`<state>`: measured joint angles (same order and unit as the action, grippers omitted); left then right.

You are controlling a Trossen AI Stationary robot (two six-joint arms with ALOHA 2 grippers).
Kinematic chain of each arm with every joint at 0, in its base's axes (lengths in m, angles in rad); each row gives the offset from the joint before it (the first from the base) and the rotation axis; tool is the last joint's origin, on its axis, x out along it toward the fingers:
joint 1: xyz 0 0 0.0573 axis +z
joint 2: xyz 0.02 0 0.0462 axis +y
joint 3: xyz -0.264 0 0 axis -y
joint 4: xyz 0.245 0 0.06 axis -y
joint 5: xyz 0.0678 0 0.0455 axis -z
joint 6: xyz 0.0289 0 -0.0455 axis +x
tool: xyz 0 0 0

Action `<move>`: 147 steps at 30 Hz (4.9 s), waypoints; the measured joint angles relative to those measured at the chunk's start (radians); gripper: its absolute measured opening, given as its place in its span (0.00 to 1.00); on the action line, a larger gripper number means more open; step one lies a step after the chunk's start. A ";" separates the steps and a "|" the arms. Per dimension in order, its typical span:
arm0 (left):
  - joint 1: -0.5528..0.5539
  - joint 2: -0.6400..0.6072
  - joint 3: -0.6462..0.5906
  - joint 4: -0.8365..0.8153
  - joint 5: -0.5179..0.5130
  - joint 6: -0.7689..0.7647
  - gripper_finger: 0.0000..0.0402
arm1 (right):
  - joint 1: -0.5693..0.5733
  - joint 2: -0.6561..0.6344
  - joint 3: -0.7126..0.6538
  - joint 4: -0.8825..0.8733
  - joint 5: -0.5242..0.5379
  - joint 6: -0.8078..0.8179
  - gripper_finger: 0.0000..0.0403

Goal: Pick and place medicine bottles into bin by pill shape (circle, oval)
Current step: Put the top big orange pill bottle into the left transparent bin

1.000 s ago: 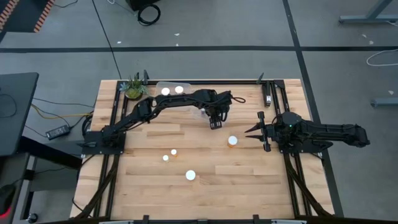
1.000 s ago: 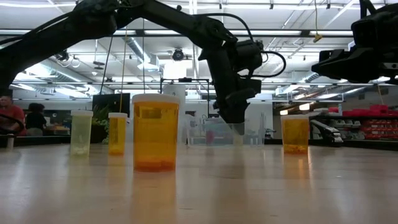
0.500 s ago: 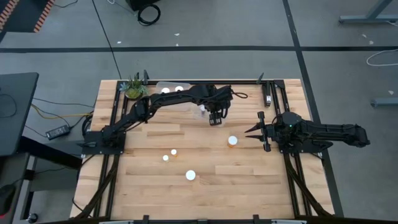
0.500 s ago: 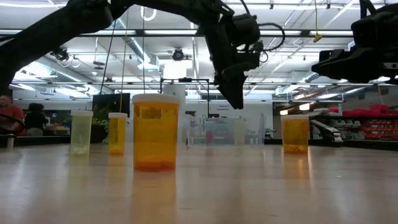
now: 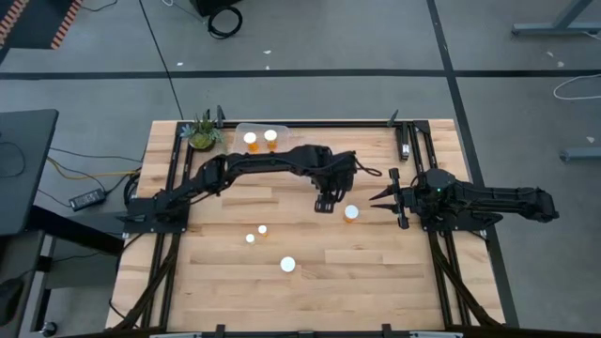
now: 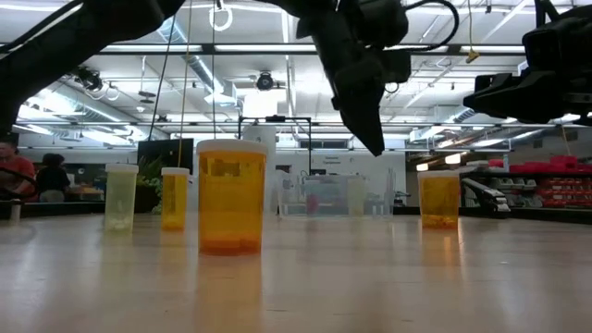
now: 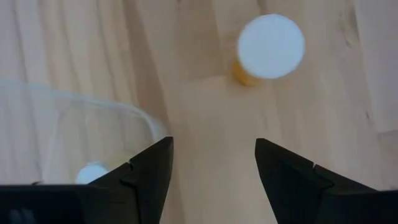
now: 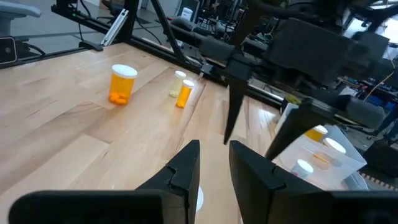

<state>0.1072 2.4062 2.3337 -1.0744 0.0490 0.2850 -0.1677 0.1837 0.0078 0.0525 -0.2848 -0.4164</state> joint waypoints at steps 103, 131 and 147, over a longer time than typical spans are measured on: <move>-0.099 0.115 -0.024 0.281 -0.036 -0.059 0.56 | 0.000 0.010 0.000 0.000 0.000 0.000 0.23; -0.089 -0.016 -0.024 -0.432 -0.130 -0.162 0.54 | 0.000 0.014 0.000 0.000 0.000 0.000 0.23; -0.020 -0.128 -0.055 -0.496 -0.215 -0.228 0.55 | 0.000 0.016 0.000 0.000 0.000 0.000 0.23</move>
<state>0.0869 2.2779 2.2786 -1.5705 -0.1659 0.0567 -0.1677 0.1997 0.0078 0.0528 -0.2848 -0.4164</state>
